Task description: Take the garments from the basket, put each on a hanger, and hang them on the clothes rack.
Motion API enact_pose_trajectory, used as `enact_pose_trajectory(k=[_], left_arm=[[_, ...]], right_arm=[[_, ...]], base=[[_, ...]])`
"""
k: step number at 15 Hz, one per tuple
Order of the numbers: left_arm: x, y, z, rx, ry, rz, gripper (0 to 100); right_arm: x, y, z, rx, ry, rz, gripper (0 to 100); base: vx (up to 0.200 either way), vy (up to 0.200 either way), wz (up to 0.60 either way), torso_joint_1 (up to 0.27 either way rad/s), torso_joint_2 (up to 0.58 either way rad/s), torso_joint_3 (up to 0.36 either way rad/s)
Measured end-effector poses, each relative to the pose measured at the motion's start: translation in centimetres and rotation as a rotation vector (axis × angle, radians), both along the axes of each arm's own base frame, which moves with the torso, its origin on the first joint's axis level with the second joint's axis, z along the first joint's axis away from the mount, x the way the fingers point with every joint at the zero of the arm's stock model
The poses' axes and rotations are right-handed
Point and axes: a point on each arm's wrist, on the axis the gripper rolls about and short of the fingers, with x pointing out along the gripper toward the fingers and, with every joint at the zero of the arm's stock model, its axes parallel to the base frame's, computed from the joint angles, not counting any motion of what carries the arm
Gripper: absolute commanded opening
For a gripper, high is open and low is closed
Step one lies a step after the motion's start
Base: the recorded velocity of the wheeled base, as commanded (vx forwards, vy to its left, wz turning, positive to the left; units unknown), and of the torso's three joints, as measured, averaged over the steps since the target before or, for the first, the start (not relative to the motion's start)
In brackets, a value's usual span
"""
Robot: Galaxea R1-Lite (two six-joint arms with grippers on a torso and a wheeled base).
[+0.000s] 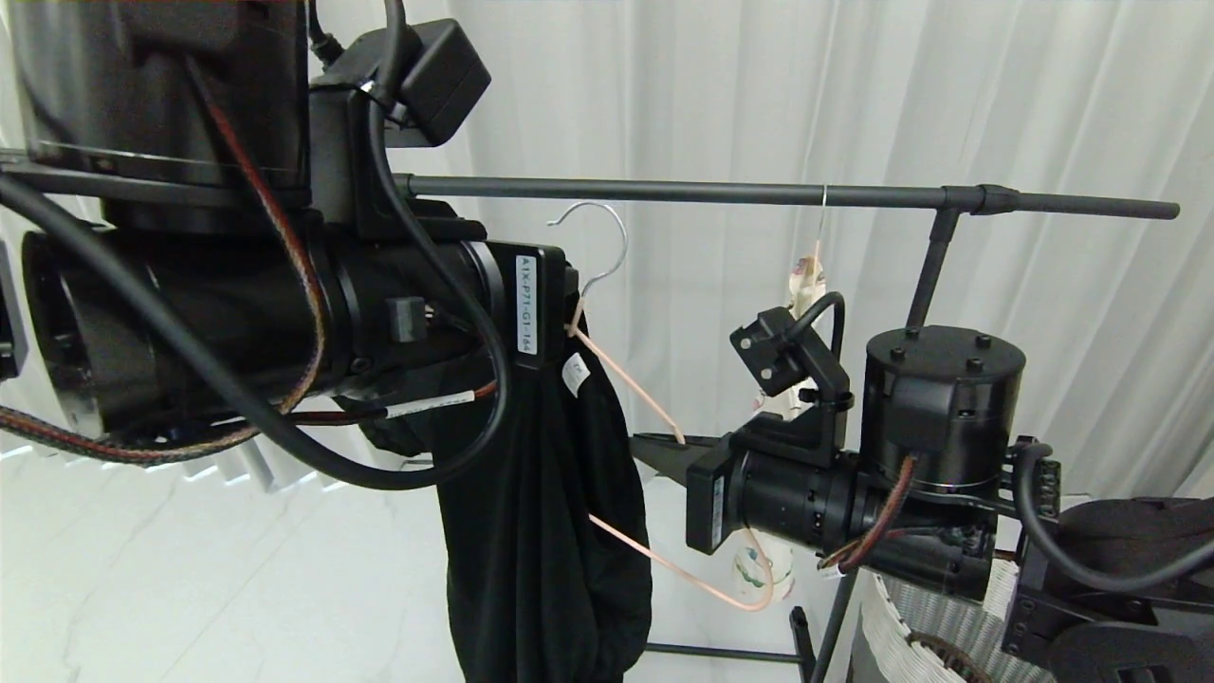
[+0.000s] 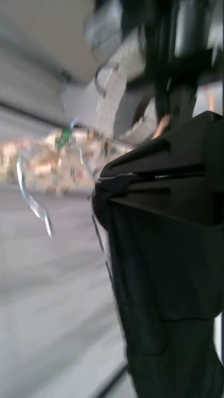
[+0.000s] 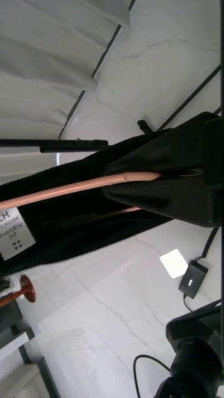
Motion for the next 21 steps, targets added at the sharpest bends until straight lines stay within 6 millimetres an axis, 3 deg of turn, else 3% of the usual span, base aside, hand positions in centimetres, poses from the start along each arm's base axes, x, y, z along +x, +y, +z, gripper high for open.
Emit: enact_pose_trajectory(k=[6, 7, 12, 16, 21], left_arm=[[-0.9, 1.4, -0.4, 0.039, -0.012, -0.011, 0], [-1.1, 1.7, -0.6, 0.054, -0.014, -0.012, 100], [-1.8, 2.4, -1.0, 0.099, -0.034, -0.021, 100], [-2.6, 3.5, -1.2, 0.151, -0.065, -0.03, 100], [-2.8, 6.9, -2.3, 0.239, -0.124, -0.088, 100]], right_arm=[[1.0, -0.6, -0.3, -0.009, 0.001, -0.062, 0], [1.1, -0.7, -0.2, -0.009, -0.003, -0.08, 0], [1.1, -0.9, 0.5, 0.002, -0.063, -0.152, 0], [1.3, -1.3, 1.0, -0.037, -0.23, -0.172, 0], [0.1, -4.4, -0.6, -0.117, -0.345, -0.163, 0]], base=[[0.0, 0.0, 0.0, 0.0, 0.0, 0.0], [0.0, 0.0, 0.0, 0.0, 0.0, 0.0], [0.0, 0.0, 0.0, 0.0, 0.0, 0.0], [0.0, 0.0, 0.0, 0.0, 0.0, 0.0], [0.0, 0.0, 0.0, 0.0, 0.0, 0.0]])
